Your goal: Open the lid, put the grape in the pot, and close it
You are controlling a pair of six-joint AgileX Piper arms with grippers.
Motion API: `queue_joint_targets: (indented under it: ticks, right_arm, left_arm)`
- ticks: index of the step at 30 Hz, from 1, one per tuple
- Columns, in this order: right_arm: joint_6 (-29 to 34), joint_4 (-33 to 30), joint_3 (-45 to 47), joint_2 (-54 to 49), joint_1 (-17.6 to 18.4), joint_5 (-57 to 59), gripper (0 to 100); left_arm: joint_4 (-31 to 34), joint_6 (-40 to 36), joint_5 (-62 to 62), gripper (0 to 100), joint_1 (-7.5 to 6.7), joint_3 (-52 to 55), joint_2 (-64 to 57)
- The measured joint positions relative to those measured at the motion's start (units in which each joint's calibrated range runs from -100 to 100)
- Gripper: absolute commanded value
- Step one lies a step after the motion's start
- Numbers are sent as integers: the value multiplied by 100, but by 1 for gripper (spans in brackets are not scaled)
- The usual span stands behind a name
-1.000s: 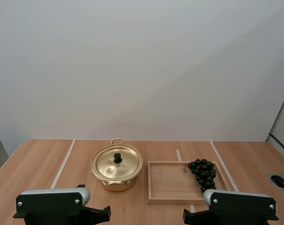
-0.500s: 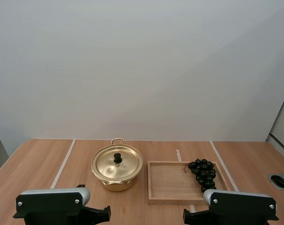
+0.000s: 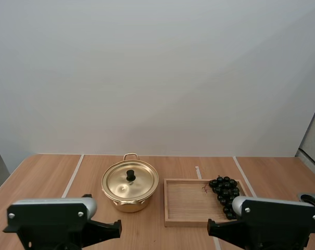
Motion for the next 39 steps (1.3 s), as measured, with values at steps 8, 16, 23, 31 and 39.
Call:
queue_joint_targets:
  ticks: [8, 16, 23, 31, 39]
  right_arm:
    - [0, 0, -1840, -14, 0, 1615, 0]
    - [0, 0, -2956, -14, 0, 2979, 0]
    - [0, 0, -2956, -14, 0, 3268, 44]
    - [0, 0, -2956, -14, 0, 3303, 100]
    - [0, 0, -2956, -14, 0, 3272, 100]
  left_arm:
    - [23, 866, 507, 0, 0, -2232, -21]
    - [33, 848, 1711, 1, 0, -3302, -21]
    - [33, 404, 2562, 73, 0, -3357, -21]
    - [33, 515, 3343, 100, 0, -3357, 541]
    - [-883, 2011, 3334, 100, 0, -3389, 1851]
